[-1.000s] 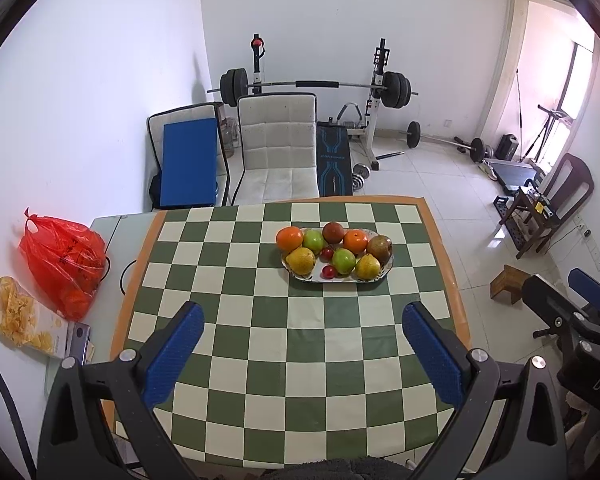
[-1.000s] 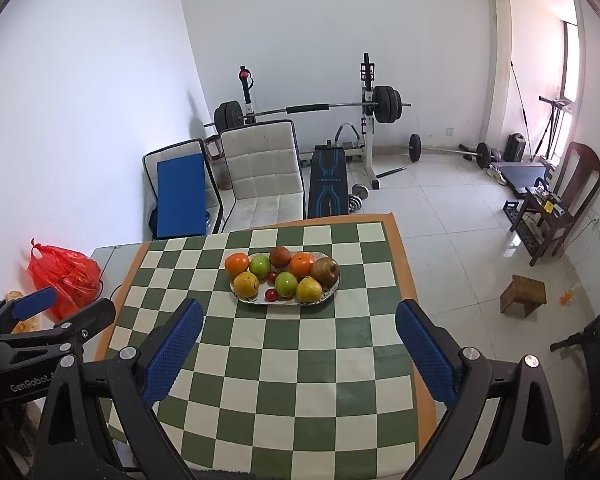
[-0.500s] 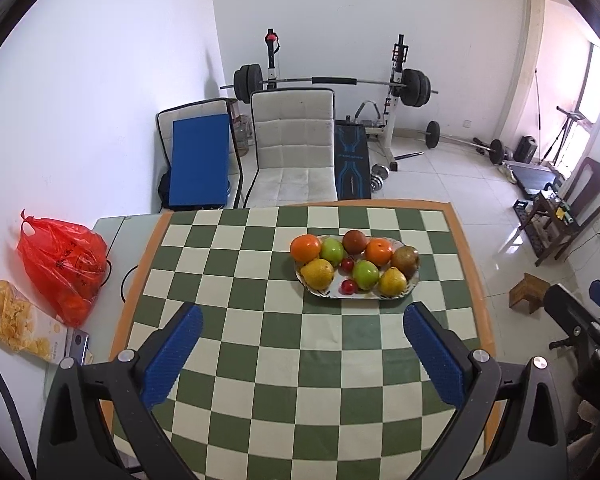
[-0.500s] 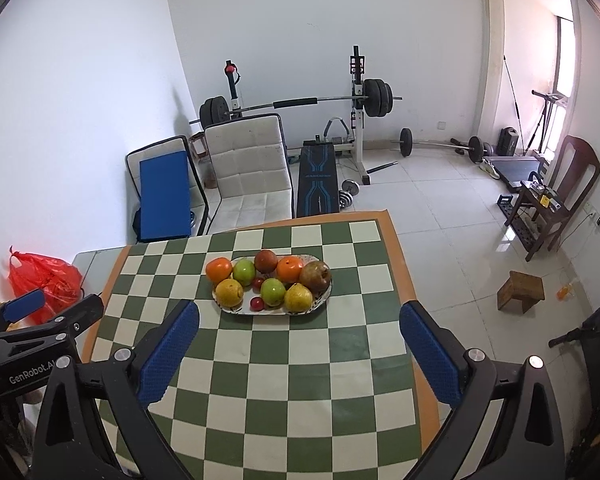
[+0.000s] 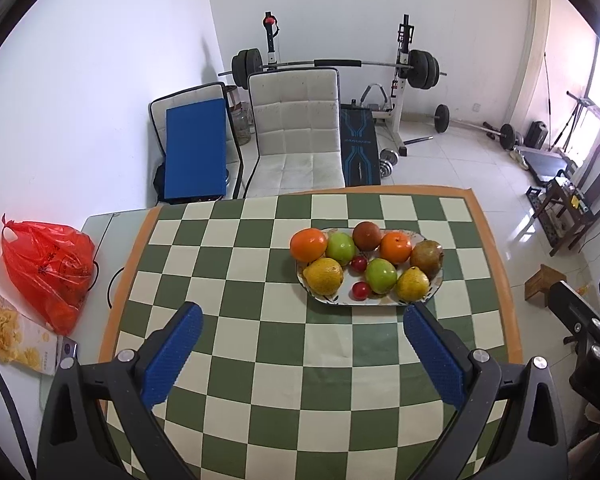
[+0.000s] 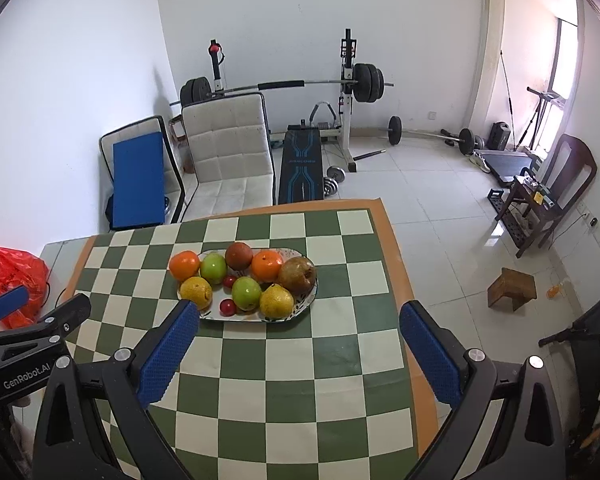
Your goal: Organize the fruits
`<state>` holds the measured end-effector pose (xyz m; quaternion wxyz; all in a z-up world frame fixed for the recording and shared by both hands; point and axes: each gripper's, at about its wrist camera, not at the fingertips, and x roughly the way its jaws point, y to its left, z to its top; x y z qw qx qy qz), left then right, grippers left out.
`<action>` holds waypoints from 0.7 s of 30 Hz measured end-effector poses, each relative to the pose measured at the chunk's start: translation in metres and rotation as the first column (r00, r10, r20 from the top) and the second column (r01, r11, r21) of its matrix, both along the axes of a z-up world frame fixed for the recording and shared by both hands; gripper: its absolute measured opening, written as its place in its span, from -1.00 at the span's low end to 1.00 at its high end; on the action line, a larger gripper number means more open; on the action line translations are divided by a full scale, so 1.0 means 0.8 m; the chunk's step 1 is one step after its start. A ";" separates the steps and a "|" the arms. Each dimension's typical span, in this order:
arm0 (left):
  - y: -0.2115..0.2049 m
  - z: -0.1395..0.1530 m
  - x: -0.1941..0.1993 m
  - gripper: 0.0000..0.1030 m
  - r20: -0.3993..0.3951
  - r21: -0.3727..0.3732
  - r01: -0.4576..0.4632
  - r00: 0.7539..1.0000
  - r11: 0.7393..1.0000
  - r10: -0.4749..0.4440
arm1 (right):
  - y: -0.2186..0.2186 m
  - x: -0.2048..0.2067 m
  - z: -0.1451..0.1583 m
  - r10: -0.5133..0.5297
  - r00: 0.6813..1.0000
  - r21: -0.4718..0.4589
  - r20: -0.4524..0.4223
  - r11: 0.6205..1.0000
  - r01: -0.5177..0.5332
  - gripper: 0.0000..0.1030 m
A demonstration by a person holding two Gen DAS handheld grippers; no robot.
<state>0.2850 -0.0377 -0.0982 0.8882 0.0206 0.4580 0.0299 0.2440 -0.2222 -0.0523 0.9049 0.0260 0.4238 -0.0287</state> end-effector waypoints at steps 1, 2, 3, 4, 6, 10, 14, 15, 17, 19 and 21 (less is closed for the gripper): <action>0.000 -0.002 0.002 0.99 -0.003 0.001 0.000 1.000 1.000 0.000 | 0.000 0.003 -0.003 -0.001 1.000 -0.002 -0.004 1.000 0.001 0.99; 0.001 -0.006 0.005 0.99 -0.007 0.005 0.000 1.000 1.000 0.000 | 0.000 0.006 -0.008 -0.001 1.000 -0.004 -0.009 1.000 0.001 0.99; 0.001 -0.007 0.006 0.99 -0.009 0.006 -0.001 1.000 1.000 0.001 | 0.000 0.009 -0.010 0.001 1.000 -0.005 -0.013 1.000 -0.001 0.99; 0.001 -0.009 0.008 0.99 -0.010 0.006 -0.002 1.000 1.000 0.002 | 0.001 0.012 -0.014 0.001 1.000 -0.008 -0.017 1.000 -0.001 0.99; 0.002 -0.013 0.011 0.99 -0.013 0.007 -0.003 1.000 1.000 0.003 | 0.002 0.015 -0.019 0.004 1.000 -0.010 -0.022 1.000 -0.004 0.99; 0.003 -0.017 0.014 0.99 -0.017 0.003 -0.005 1.000 1.000 0.005 | 0.003 0.020 -0.028 0.004 0.999 -0.012 -0.035 1.000 -0.004 0.99; 0.003 -0.020 0.015 0.99 -0.022 0.003 -0.004 1.000 1.000 0.004 | 0.002 0.022 -0.035 0.007 0.999 -0.014 -0.048 1.000 -0.007 0.99; 0.003 -0.021 0.015 0.99 -0.023 0.004 -0.004 1.000 1.000 0.004 | 0.002 0.022 -0.037 0.007 0.999 -0.015 -0.050 1.000 -0.008 0.99; 0.001 -0.024 0.015 0.99 -0.027 0.006 -0.004 1.000 1.000 0.004 | 0.002 0.022 -0.040 0.008 0.999 -0.014 -0.054 1.000 -0.009 0.99; 0.001 -0.024 0.014 0.99 -0.027 0.005 -0.004 1.000 1.000 0.004 | 0.001 0.021 -0.038 0.008 0.999 -0.018 -0.052 1.000 -0.009 0.99; 0.000 -0.025 0.014 0.99 -0.025 0.006 -0.002 1.000 1.000 0.002 | 0.001 0.021 -0.038 0.008 0.999 -0.015 -0.052 1.000 -0.009 0.99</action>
